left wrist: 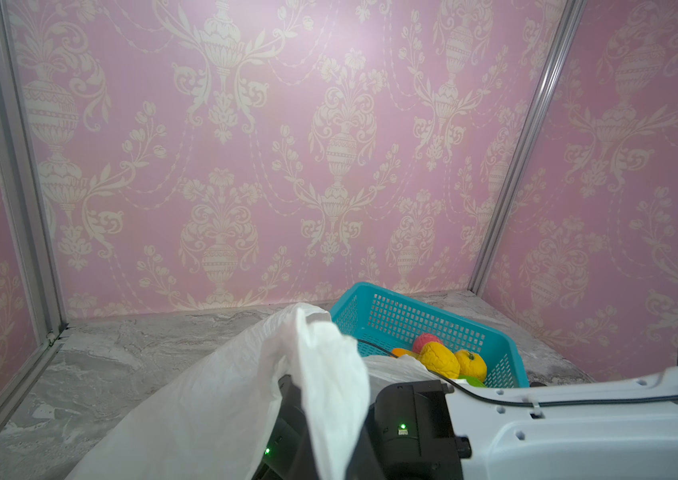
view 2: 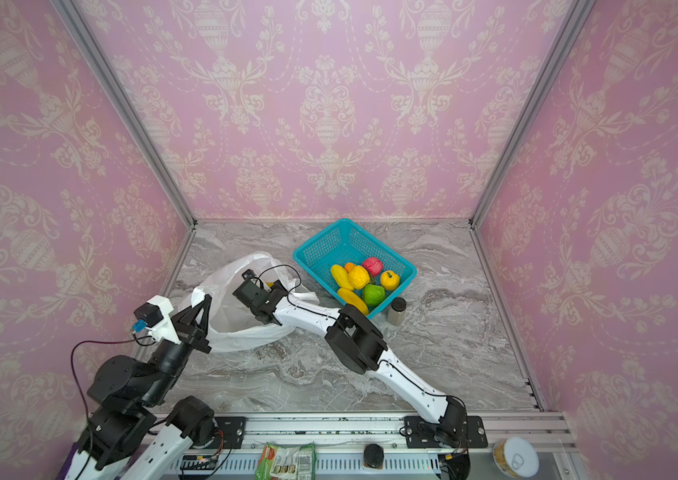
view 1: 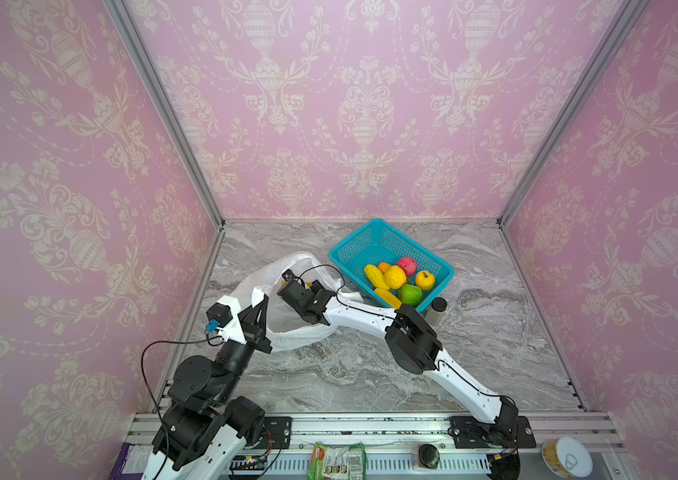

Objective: Untie the knot of the plastic bag and take out the fruit
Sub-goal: 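Lower the right gripper into the bag and grasp the small yellow fruit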

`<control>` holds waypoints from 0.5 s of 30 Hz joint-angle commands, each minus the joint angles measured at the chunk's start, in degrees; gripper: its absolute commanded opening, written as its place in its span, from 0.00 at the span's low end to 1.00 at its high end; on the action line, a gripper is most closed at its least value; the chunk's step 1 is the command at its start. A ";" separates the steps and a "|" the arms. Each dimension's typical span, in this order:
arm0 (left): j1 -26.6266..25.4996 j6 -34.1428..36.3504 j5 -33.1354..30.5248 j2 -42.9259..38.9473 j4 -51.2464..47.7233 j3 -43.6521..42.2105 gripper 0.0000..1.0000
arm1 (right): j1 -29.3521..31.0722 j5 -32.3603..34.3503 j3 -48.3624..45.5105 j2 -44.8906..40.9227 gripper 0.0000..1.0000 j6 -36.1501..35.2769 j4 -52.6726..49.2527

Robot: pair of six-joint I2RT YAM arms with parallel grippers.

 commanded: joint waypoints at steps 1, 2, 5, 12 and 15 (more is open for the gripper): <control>-0.21 0.26 -2.09 -0.49 -0.71 0.46 0.00 | -0.30 -2.42 -6.29 -3.87 0.61 1.85 -0.34; -0.17 0.28 -2.76 -0.26 -0.71 0.13 0.00 | -0.15 -3.31 -9.44 -6.26 0.60 1.90 1.78; -0.22 0.23 -4.70 0.67 -0.52 -1.14 0.00 | 0.43 -4.70 -17.42 -13.40 0.56 2.36 6.52; -0.18 -1.35 -7.01 5.06 4.25 -7.70 0.00 | 0.68 -10.93 -31.89 -29.19 0.46 5.76 13.02; -0.22 -2.12 -7.32 6.60 6.61 -10.20 0.00 | 0.64 -14.51 -38.56 -35.51 0.43 7.61 16.27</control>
